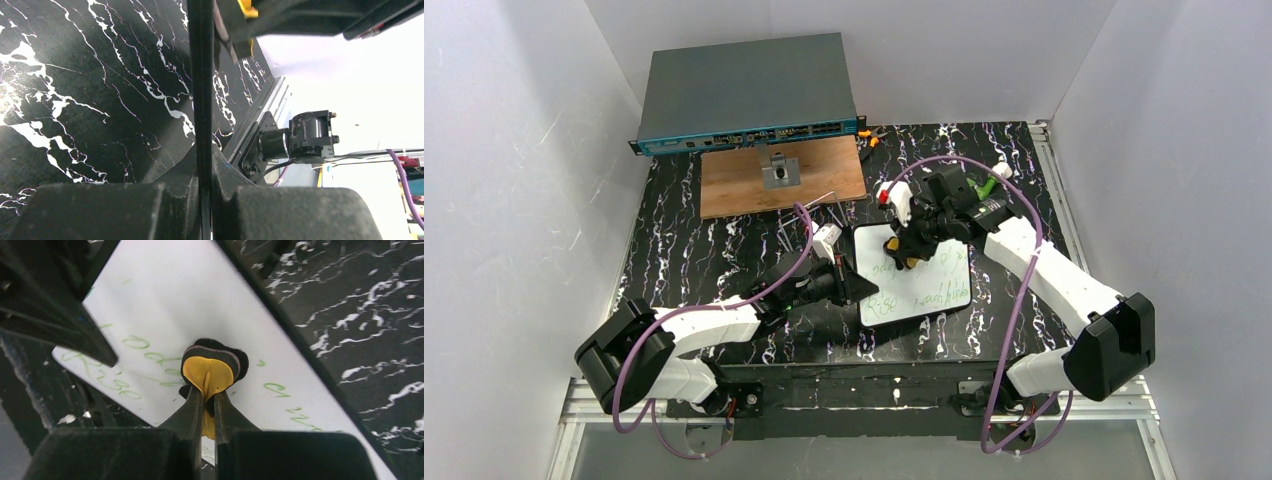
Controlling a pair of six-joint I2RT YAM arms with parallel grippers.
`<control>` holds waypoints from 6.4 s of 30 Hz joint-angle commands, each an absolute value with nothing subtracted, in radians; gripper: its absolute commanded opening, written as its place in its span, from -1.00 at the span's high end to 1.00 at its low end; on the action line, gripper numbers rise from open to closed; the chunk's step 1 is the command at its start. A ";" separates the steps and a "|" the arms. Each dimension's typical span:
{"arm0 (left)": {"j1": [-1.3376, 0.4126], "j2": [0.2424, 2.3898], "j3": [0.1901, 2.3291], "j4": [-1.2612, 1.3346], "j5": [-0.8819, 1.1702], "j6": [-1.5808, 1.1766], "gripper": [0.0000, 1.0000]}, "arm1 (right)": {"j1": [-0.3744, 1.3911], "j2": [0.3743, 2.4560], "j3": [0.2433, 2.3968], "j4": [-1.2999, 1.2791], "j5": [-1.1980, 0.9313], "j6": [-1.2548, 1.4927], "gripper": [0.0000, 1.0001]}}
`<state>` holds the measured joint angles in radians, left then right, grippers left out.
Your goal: Erase the whiteboard
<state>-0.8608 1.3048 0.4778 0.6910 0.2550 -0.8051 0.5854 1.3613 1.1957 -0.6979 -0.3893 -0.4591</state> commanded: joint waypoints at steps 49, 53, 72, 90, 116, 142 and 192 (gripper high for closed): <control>-0.848 1.305 0.474 0.682 0.281 -0.762 1.00 | 0.421 1.342 1.256 -0.653 -0.462 -0.363 0.97; -0.847 1.306 0.478 0.683 0.288 -0.765 1.00 | 0.475 1.381 1.274 -0.647 -0.394 -0.357 0.97; -0.847 1.321 0.482 0.696 0.310 -0.765 1.00 | 0.514 1.408 1.251 -0.576 -0.164 -0.327 0.97; -0.847 1.335 0.483 0.704 0.315 -0.765 1.00 | 0.543 1.379 1.256 -0.670 -0.436 -0.394 0.97; -0.847 1.336 0.488 0.698 0.319 -0.764 1.00 | 0.484 1.315 1.131 -0.610 -0.366 -0.433 0.97; -0.847 1.335 0.467 0.720 0.311 -0.770 1.00 | 0.403 1.264 1.130 -0.615 -0.418 -0.424 0.97; -0.846 1.349 0.488 0.721 0.331 -0.773 1.00 | 0.571 1.400 1.230 -0.619 -0.321 -0.372 0.97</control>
